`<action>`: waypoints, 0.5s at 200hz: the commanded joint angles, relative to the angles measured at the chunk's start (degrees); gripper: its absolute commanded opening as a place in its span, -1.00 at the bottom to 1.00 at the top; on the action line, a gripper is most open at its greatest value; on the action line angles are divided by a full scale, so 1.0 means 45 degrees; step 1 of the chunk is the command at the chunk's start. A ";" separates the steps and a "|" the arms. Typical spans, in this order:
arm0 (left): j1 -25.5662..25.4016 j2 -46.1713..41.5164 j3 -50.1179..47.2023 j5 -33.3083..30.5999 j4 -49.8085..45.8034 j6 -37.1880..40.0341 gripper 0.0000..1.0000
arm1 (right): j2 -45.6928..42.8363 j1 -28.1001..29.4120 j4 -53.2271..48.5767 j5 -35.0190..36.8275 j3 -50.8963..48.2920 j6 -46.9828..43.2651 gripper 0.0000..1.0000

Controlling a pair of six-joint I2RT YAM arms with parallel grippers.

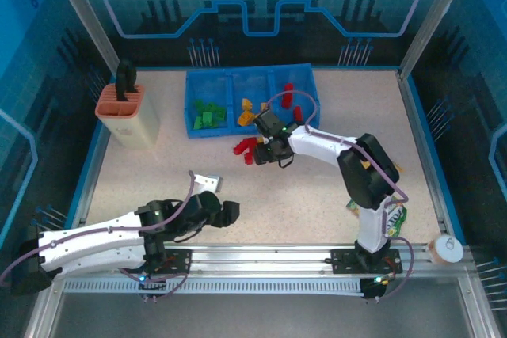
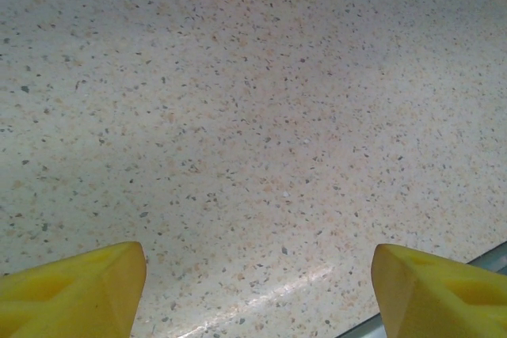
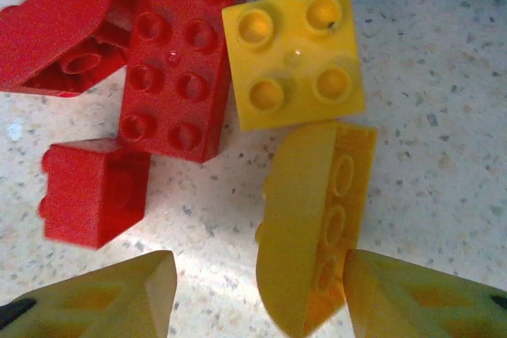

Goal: Sort the legos into containers by color
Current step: Pick up the lego from the center of the table.

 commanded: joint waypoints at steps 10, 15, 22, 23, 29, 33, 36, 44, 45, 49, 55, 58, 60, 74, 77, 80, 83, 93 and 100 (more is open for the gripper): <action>-0.0092 -0.0011 0.0461 -0.0655 -0.0573 0.0006 0.52 | 0.0907 -0.0220 -0.1347 0.0776 0.1102 -0.0381 0.05; -0.0082 -0.0008 0.0436 -0.0664 -0.0585 -0.0013 0.52 | 0.0936 -0.0220 -0.1378 0.0877 0.1112 -0.0358 0.02; -0.0086 -0.0008 0.0394 -0.0678 -0.0586 -0.0047 0.52 | 0.0958 -0.0220 -0.1391 0.0923 0.1085 -0.0344 -0.05; -0.0079 -0.0018 0.0383 -0.0681 -0.0586 -0.0050 0.52 | 0.0959 -0.0220 -0.1386 0.0934 0.1092 -0.0336 -0.06; -0.0089 -0.0028 0.0325 -0.0684 -0.0587 -0.0090 0.52 | 0.0959 -0.0210 -0.1401 0.0936 0.1083 -0.0328 -0.12; -0.0095 -0.0028 0.0287 -0.0674 -0.0558 -0.0120 0.52 | 0.0969 -0.0201 -0.1417 0.0946 0.1064 -0.0329 -0.16; -0.0088 -0.0028 0.0259 -0.0678 -0.0533 -0.0139 0.52 | 0.0945 -0.0193 -0.1419 0.0962 0.1039 -0.0333 -0.20; -0.0096 -0.0028 0.0180 -0.0647 -0.0475 -0.0168 0.52 | 0.0892 -0.0143 -0.1404 0.1012 0.0983 -0.0347 -0.29; -0.0104 -0.0028 0.0169 -0.0656 -0.0472 -0.0159 0.52 | 0.0877 -0.0133 -0.1412 0.1017 0.0973 -0.0338 -0.30; -0.0102 -0.0028 0.0141 -0.0646 -0.0441 -0.0188 0.52 | 0.0817 -0.0106 -0.1397 0.1034 0.0931 -0.0347 -0.35; -0.0109 -0.0013 0.0109 -0.0645 -0.0421 -0.0217 0.52 | 0.0738 -0.0067 -0.1357 0.1027 0.0853 -0.0346 -0.40; -0.0097 -0.0009 0.0100 -0.0638 -0.0402 -0.0210 0.52 | 0.0685 -0.0037 -0.1360 0.1050 0.0832 -0.0345 -0.43; -0.0108 -0.0009 0.0099 -0.0643 -0.0393 -0.0219 0.52 | 0.0646 -0.0028 -0.1371 0.1040 0.0808 -0.0318 -0.44; -0.0105 0.0000 0.0128 -0.0669 -0.0337 -0.0162 0.52 | 0.0242 0.0146 -0.1351 0.1115 0.0709 -0.0311 -0.49; -0.0106 0.0010 0.0136 -0.0665 -0.0337 -0.0154 0.52 | 0.0129 0.0187 -0.1352 0.1137 0.0692 -0.0331 -0.49; -0.0096 0.0021 0.0142 -0.0679 -0.0318 -0.0141 0.52 | 0.0010 0.0251 -0.1343 0.1157 0.0704 -0.0338 -0.49; -0.0110 0.0029 0.0165 -0.0684 -0.0298 -0.0105 0.52 | -0.0114 0.0305 -0.1351 0.1159 0.0706 -0.0349 -0.49; -0.0112 0.0084 0.0230 -0.0733 -0.0259 -0.0020 0.52 | -0.0518 0.0435 -0.1361 0.1089 0.0793 -0.0433 -0.49; -0.0110 0.0147 0.0300 -0.0752 -0.0237 0.0051 0.52 | -0.0788 0.0531 -0.1380 0.1043 0.0917 -0.0511 -0.49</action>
